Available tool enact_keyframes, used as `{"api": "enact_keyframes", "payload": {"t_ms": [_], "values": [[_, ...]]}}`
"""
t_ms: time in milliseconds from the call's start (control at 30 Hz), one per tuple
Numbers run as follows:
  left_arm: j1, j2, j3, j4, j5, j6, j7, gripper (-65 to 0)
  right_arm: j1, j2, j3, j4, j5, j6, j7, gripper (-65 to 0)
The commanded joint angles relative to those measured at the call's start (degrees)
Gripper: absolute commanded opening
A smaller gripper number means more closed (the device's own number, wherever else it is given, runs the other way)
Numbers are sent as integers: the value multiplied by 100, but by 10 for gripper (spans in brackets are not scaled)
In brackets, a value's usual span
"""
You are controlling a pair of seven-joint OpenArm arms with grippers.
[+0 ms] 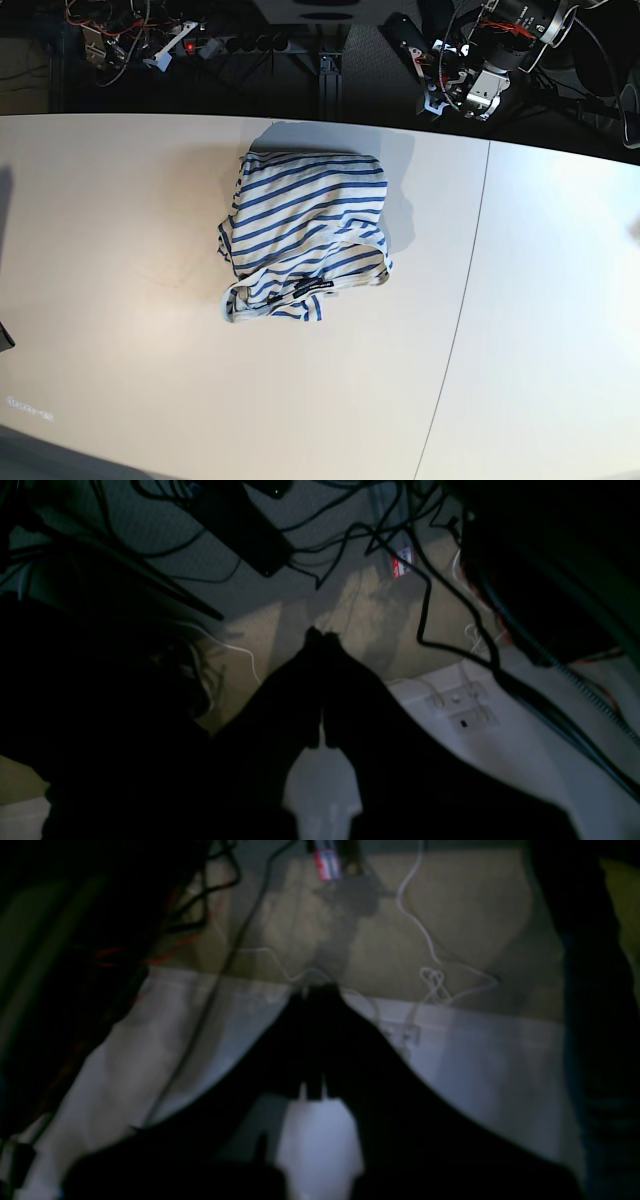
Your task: Fold the T-shirt properly
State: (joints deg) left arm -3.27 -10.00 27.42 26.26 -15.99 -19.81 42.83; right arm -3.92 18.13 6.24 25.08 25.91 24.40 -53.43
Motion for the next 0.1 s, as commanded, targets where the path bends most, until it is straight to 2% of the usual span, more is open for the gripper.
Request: {"api": "enact_keyframes", "payload": {"t_ms": [0, 67], "values": [[-31, -15, 4, 31, -46, -39, -24, -650, 11, 74, 4, 70, 151, -358, -107, -650], [-37, -22, 4, 31, -96, -37, -87, -650, 13, 79, 7, 142, 553, -358, -72, -650]]}}
